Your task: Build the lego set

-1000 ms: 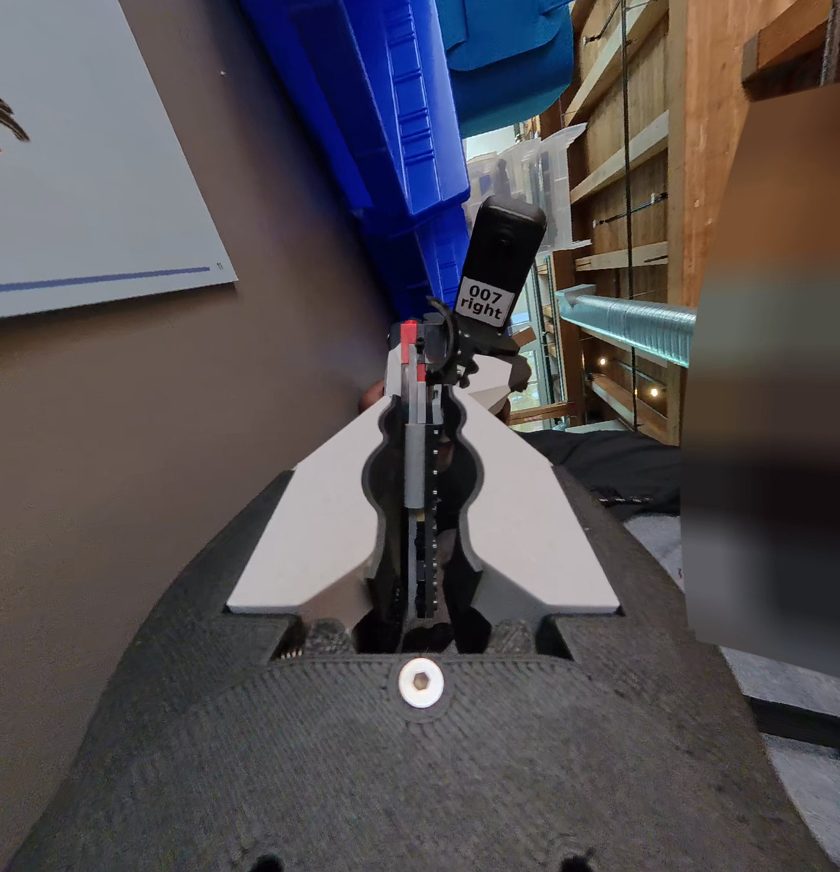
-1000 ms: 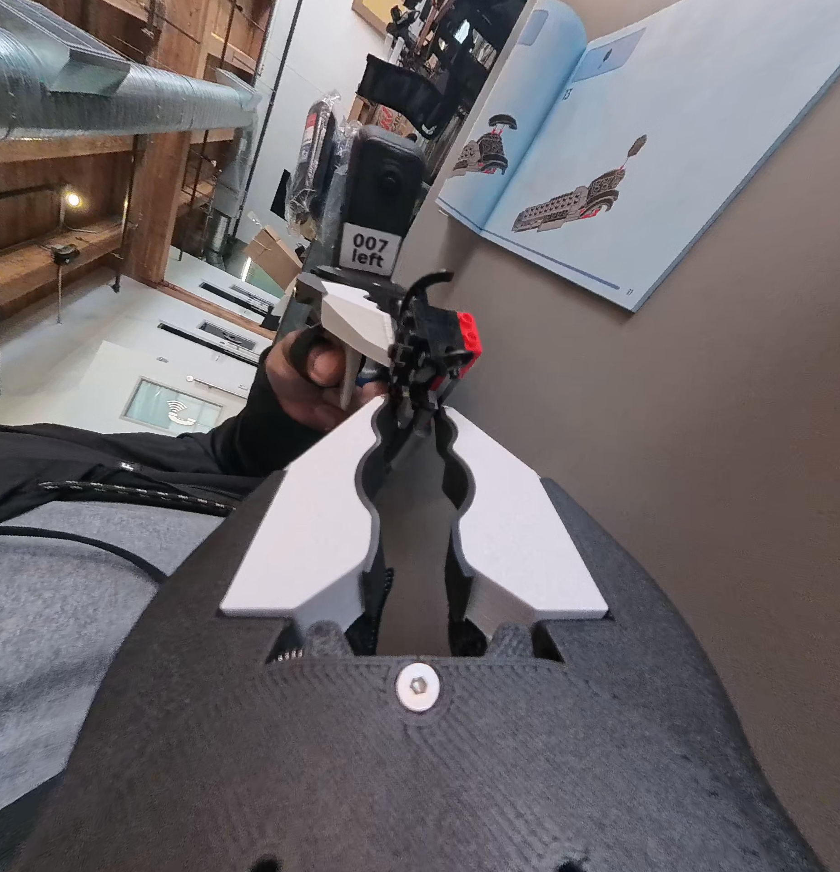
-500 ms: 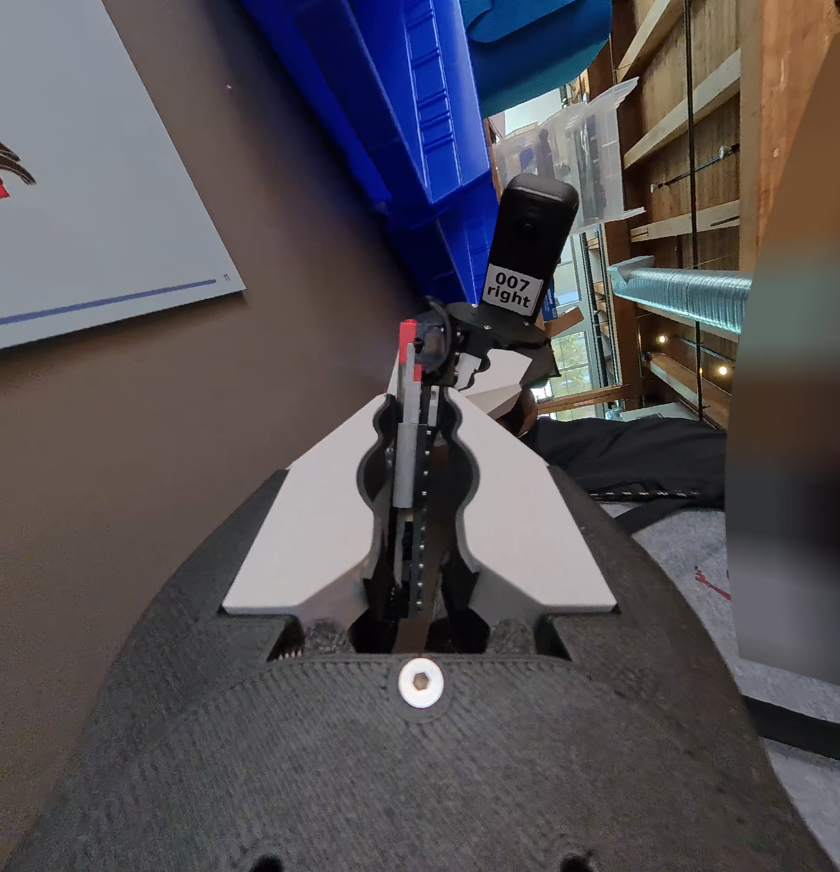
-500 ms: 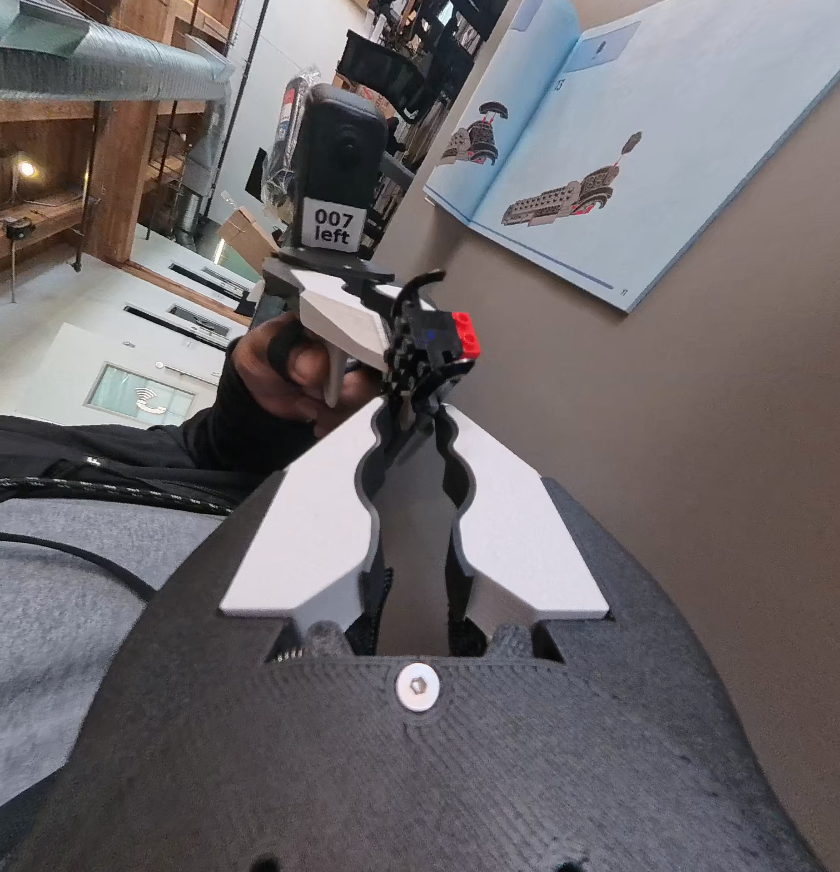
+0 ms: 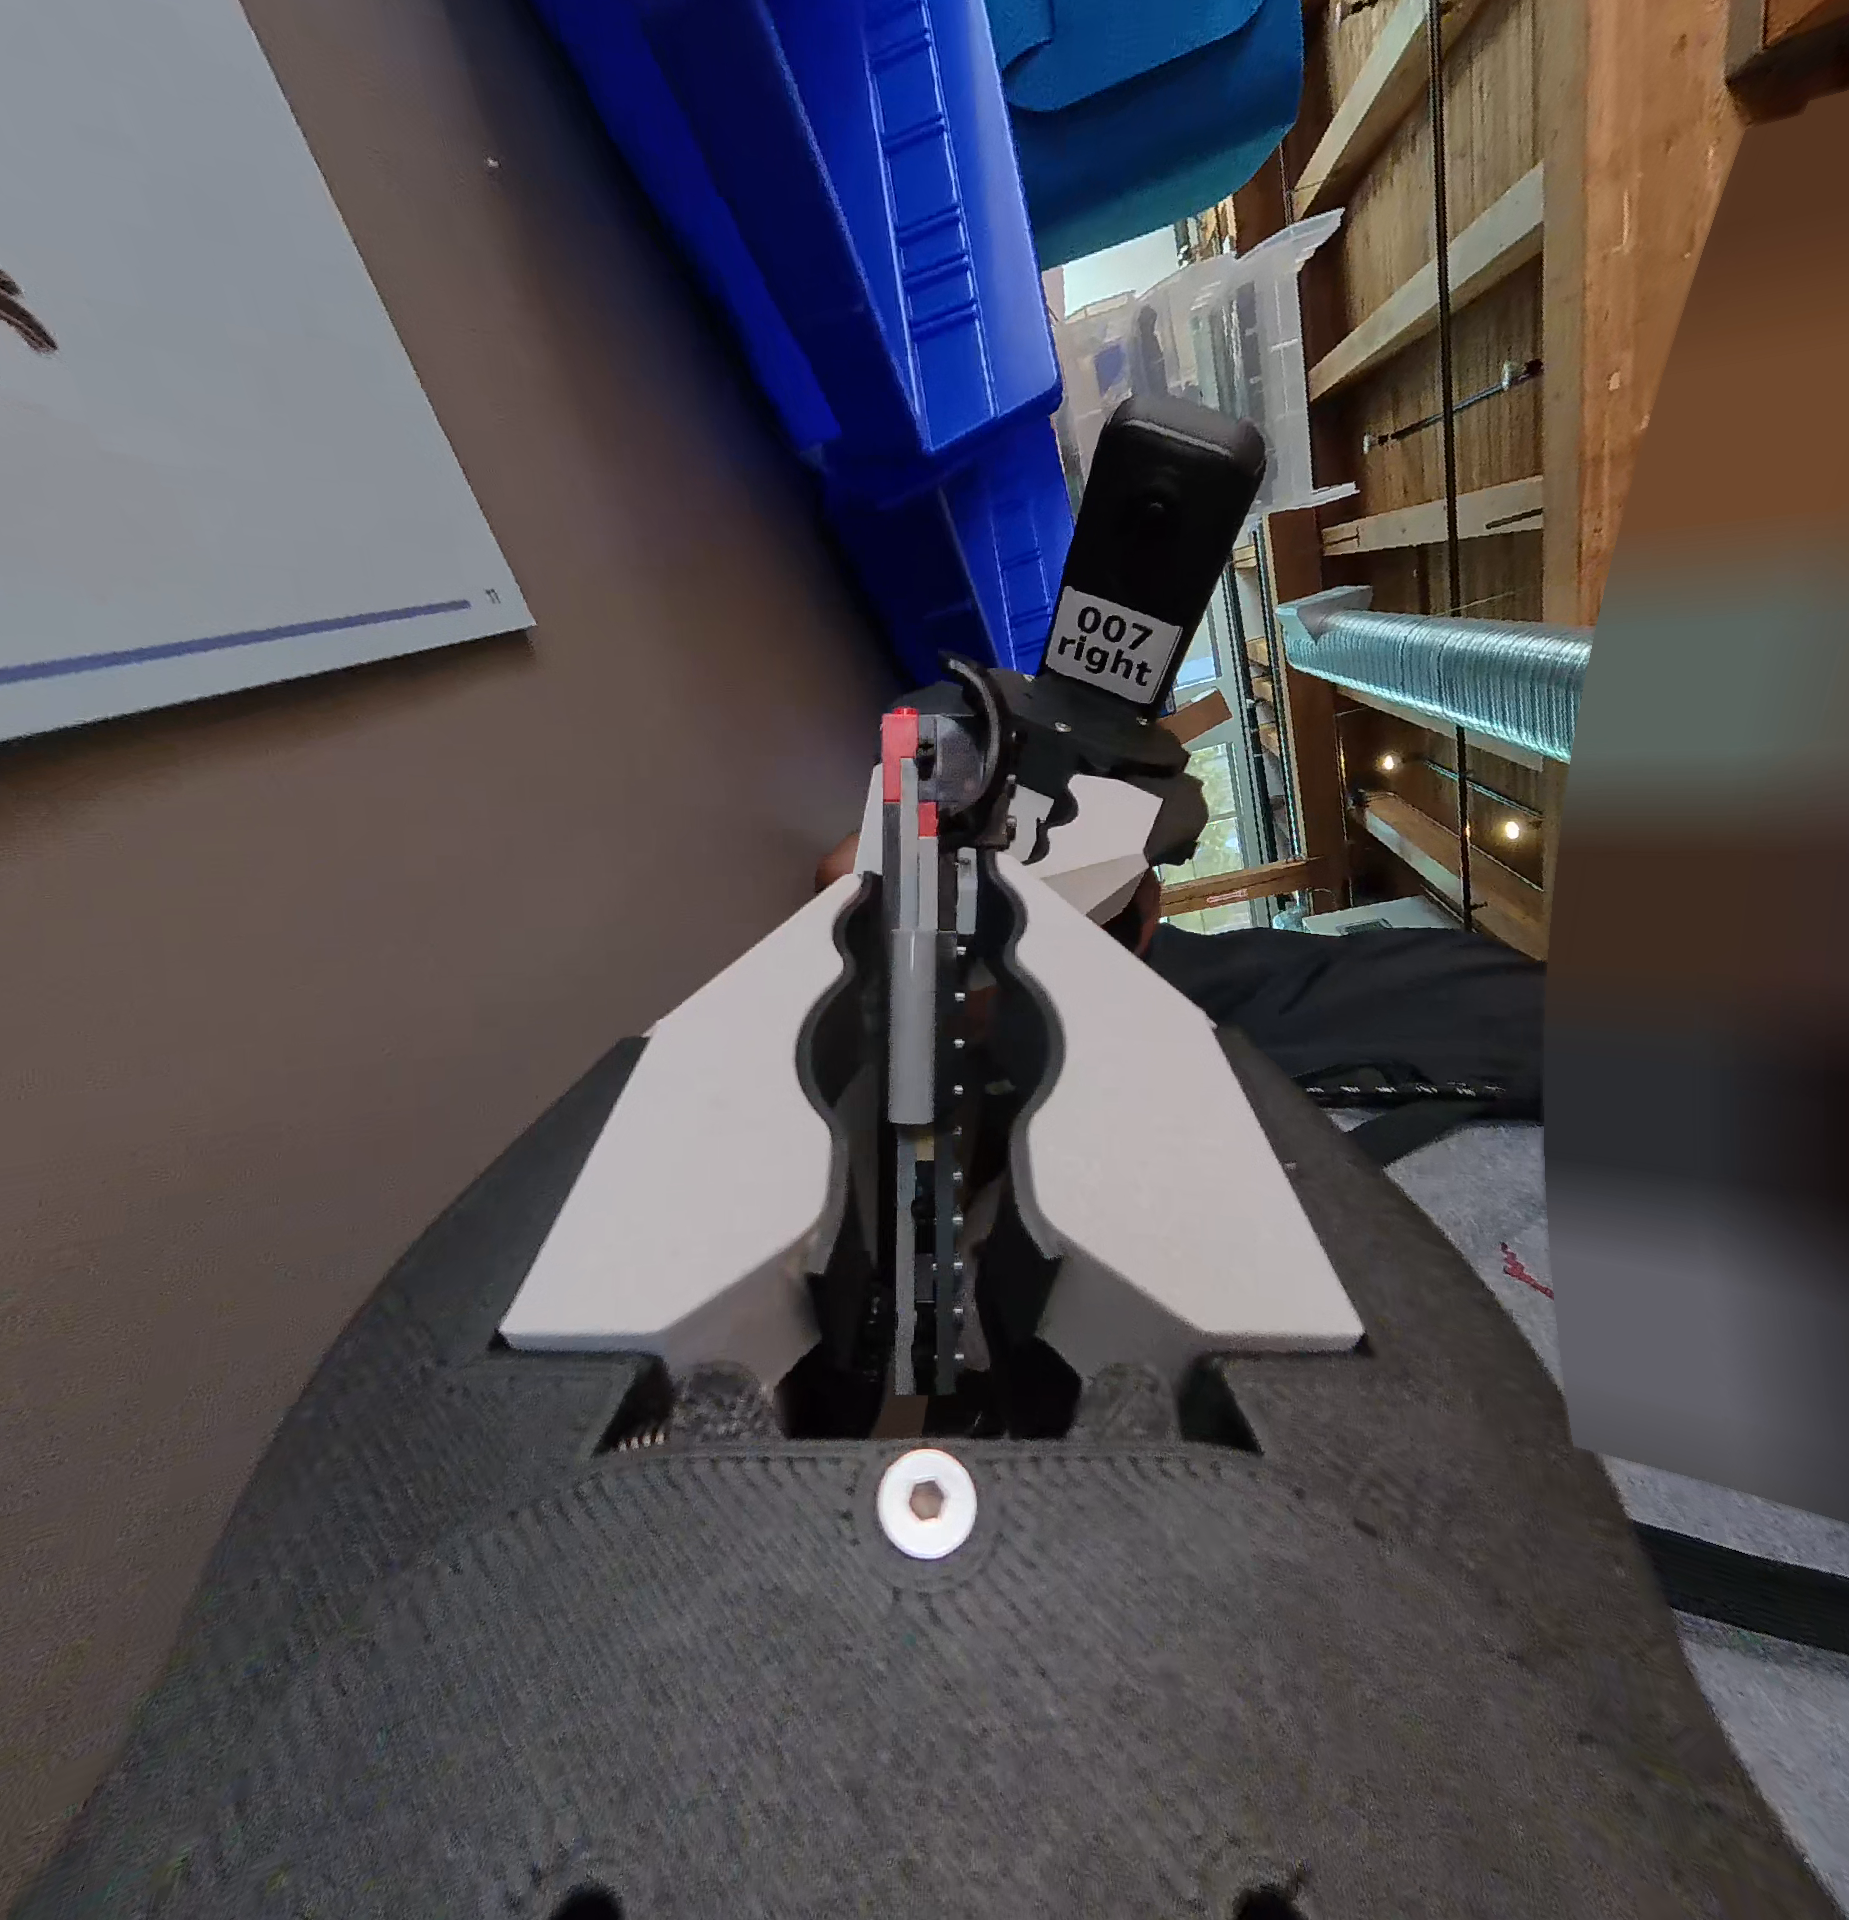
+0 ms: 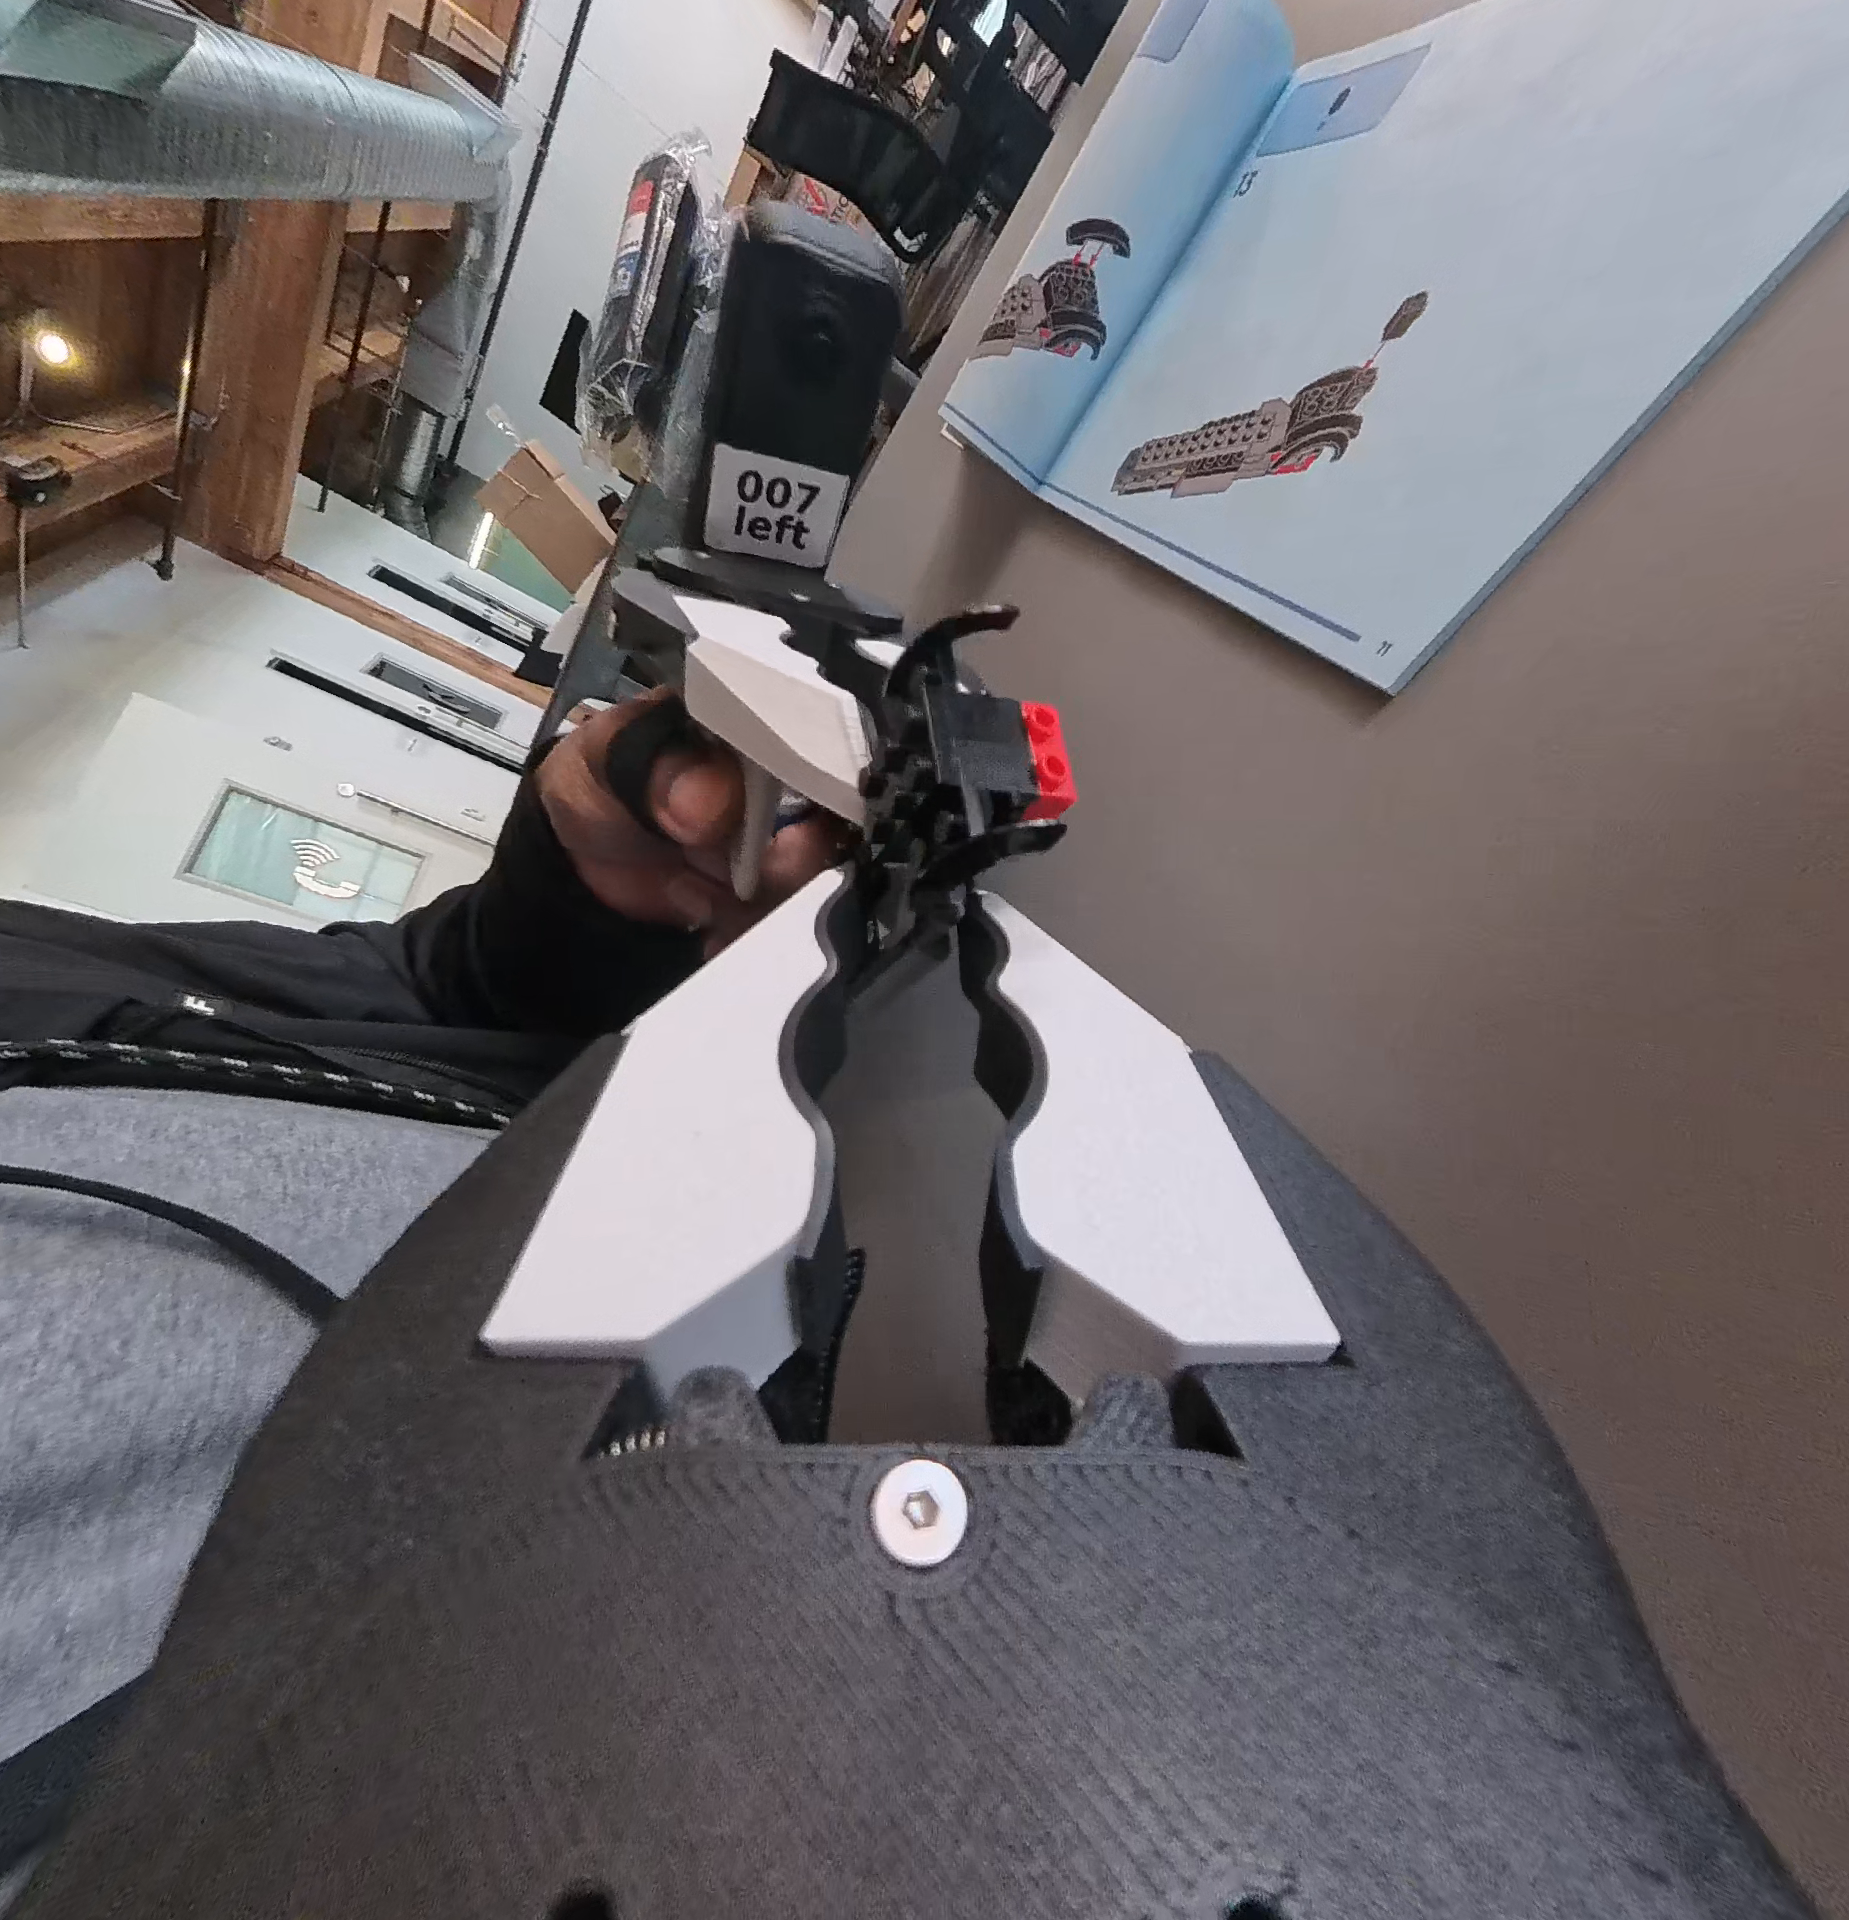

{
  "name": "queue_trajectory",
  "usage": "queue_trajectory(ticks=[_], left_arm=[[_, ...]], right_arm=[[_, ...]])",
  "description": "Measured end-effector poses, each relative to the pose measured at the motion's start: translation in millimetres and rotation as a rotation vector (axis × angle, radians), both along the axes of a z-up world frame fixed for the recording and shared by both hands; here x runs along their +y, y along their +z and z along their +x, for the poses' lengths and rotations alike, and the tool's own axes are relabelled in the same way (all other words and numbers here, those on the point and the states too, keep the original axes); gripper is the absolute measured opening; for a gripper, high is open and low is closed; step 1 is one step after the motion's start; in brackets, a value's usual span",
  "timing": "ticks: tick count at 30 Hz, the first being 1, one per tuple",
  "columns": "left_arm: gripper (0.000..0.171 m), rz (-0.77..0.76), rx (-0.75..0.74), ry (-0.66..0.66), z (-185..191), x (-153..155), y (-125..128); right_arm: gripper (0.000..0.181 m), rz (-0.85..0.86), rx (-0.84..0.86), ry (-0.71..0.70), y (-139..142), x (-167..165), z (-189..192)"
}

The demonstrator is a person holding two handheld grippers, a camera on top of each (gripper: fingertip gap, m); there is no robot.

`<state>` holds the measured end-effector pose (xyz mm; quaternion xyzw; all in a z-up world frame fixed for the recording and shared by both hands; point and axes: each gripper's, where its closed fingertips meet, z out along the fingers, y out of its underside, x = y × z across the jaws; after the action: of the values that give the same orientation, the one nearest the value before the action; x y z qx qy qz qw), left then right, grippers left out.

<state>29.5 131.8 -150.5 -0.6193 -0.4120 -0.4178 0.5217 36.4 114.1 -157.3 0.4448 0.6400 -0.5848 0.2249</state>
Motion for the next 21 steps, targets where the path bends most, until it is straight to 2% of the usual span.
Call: queue_trajectory(ticks=[21], left_arm=[[0.018,-0.028,0.041,0.023,-0.8,0.7,-6.0]], right_arm=[[0.021,0.026,-0.011,-0.007,-4.5,0.1,-0.5]])
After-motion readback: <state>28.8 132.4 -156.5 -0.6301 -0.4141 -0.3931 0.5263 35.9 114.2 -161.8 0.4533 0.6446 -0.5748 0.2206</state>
